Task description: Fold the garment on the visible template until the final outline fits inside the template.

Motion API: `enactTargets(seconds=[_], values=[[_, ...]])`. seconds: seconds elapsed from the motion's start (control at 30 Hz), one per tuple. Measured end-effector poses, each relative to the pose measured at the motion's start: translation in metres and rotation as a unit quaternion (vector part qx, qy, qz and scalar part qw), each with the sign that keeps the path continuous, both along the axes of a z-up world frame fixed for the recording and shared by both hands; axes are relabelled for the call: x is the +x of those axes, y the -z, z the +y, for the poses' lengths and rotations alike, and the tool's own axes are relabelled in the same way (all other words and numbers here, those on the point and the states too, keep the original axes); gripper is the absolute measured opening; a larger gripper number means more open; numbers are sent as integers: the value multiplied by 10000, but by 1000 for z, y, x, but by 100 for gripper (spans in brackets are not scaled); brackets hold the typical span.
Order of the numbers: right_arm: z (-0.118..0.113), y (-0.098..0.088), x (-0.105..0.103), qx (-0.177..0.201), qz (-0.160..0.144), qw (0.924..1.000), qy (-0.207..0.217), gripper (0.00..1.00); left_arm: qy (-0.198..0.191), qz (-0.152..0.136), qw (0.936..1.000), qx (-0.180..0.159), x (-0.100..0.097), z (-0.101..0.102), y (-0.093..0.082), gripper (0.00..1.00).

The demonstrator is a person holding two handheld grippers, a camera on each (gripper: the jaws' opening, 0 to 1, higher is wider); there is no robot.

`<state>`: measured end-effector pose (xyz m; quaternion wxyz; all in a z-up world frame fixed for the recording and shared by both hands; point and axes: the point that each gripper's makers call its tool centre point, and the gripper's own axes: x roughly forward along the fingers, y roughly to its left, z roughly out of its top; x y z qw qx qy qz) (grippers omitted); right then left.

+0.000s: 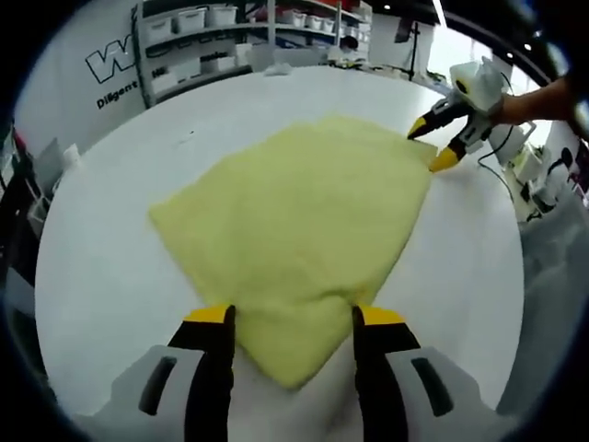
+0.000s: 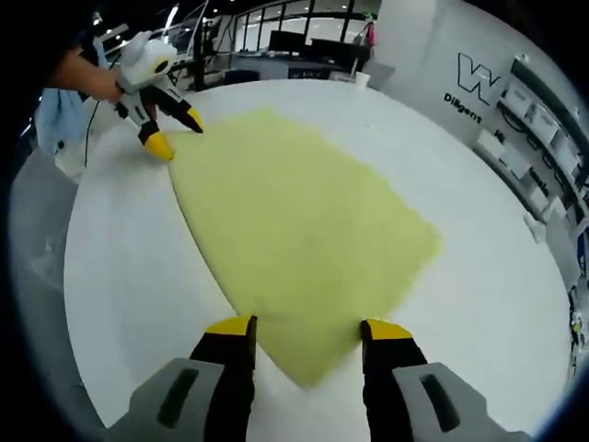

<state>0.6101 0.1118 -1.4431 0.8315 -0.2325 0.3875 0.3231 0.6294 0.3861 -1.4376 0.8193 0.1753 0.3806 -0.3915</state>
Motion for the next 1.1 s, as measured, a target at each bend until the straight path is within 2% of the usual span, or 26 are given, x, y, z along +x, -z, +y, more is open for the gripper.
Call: enactTargets(seconds=[0.1,0.27,0.4,0.63,0.9,0.97,1.1], values=[[1,0,-2,20,9,10000,-10,47,-30,-40,9999,132,1,7,-2,53],[3,-10,-5,171,10,9998,93,47,-20,-45,10000,84,-2,16,-8,51],[5,-18,-8,309,-48,9993,198,46,-138,-181,9997,-32,-1,20,-19,49],[5,-30,-18,393,-139,9987,285,47,-281,-331,9991,13,-3,26,-28,48],[4,-49,-23,622,-304,9966,445,53,-334,-420,9983,-211,-17,20,-44,55],[7,-56,-23,751,-363,9952,506,56,-362,-452,9979,-297,-16,21,-45,59],[12,-68,-24,958,-492,9923,605,63,-399,-540,9969,-415,-25,17,-55,64]])
